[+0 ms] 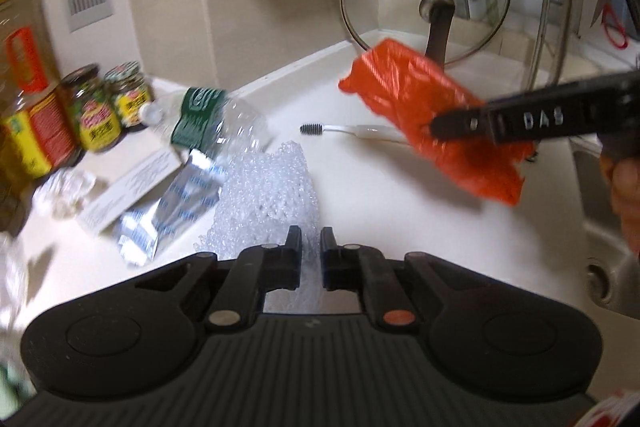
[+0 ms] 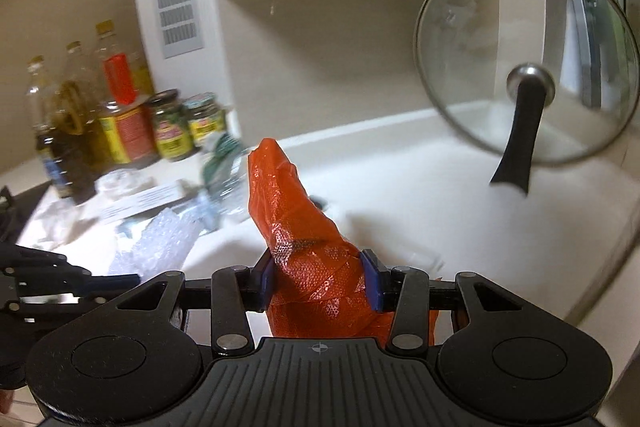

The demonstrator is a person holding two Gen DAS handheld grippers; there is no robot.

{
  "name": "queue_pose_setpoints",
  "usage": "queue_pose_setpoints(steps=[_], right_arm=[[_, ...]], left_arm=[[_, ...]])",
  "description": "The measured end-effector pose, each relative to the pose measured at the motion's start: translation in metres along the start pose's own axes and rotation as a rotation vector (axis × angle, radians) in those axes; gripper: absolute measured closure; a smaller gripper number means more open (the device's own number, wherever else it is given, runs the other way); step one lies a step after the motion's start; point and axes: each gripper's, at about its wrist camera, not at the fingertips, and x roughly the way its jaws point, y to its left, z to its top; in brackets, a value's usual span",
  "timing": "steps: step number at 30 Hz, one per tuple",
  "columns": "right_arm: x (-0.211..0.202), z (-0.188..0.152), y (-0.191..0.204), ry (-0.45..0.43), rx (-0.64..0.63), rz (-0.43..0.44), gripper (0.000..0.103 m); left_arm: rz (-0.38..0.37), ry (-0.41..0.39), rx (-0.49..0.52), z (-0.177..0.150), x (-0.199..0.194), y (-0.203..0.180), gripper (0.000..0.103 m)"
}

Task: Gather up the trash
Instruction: 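Grasp the red plastic bag with the right tool while the left tool grasps the bubble wrap, then carry the red bag and bubble wrap down over the wastebasket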

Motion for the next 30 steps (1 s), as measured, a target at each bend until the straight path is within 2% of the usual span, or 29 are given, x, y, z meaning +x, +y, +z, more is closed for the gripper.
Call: queue_pose_setpoints(steps=[9, 14, 18, 26, 30], right_arm=[[-0.046, -0.045, 0.054, 0.041, 0.134, 0.047, 0.059], [-0.067, -0.077, 0.083, 0.073, 0.204, 0.055, 0.059], [-0.075, -0.104, 0.108, 0.123, 0.202, 0.069, 0.059], [-0.061, -0.159, 0.135, 0.248, 0.181, 0.044, 0.059], [-0.041, -0.183, 0.139, 0.302, 0.095, 0.043, 0.059]], left_arm=[[-0.039, -0.014, -0.072, -0.048, -0.074, 0.013, 0.095], [-0.067, 0.011, -0.069, -0.080, -0.101, 0.016, 0.095], [-0.088, 0.041, -0.081, -0.107, -0.117, 0.017, 0.095], [-0.124, 0.146, -0.105, -0.159, -0.115, 0.019, 0.095], [-0.125, 0.201, -0.126, -0.180, -0.095, 0.025, 0.095]])
